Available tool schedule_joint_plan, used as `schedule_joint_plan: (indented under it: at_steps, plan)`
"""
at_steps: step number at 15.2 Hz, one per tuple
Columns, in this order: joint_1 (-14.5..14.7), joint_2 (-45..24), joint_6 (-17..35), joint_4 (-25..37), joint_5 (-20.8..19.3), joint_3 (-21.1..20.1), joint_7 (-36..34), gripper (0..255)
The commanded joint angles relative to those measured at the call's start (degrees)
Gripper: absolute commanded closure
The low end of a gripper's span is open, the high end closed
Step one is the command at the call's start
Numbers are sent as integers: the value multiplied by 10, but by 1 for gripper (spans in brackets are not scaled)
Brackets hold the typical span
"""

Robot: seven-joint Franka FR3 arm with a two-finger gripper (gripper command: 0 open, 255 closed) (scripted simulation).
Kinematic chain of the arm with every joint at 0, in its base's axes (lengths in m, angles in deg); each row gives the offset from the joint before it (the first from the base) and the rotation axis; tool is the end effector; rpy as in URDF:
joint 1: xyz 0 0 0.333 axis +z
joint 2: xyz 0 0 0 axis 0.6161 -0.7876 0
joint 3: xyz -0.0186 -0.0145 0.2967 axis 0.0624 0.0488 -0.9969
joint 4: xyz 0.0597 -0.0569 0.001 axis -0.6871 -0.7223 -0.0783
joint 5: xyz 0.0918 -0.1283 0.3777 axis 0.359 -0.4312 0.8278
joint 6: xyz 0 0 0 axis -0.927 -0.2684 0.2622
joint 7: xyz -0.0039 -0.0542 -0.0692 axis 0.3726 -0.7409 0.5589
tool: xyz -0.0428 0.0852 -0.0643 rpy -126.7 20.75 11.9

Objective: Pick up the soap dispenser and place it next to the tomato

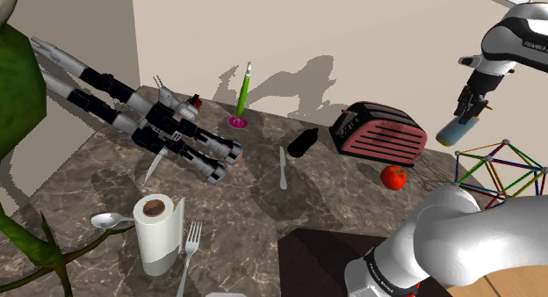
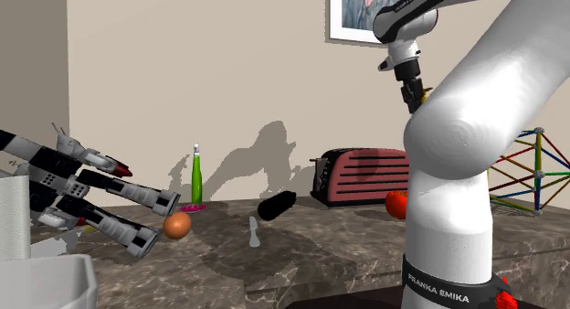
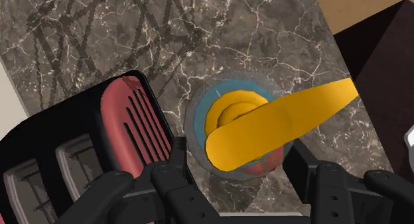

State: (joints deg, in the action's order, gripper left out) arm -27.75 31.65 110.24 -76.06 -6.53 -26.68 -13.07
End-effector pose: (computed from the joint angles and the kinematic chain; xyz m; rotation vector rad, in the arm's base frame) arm 0.2045 -0.4523 0.5729 2.9116 0.7706 -0.3139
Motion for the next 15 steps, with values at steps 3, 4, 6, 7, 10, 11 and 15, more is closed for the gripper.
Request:
schedule_joint_plan:
  at_steps: [3, 4, 6, 7, 10, 11, 15]
  plan:
    - [37, -31, 31, 32, -1, 71, 30, 255]
    - [36, -29, 37, 24, -3, 73, 27, 255]
    - [35, -25, 50, 9, -8, 76, 22, 255]
    - [34, -24, 56, 1, -10, 79, 19, 255]
    - [32, -19, 74, -20, -17, 86, 11, 255]
    - [32, -18, 80, -27, -19, 89, 9, 255]
    - [31, -15, 106, -54, -28, 102, -2, 255]
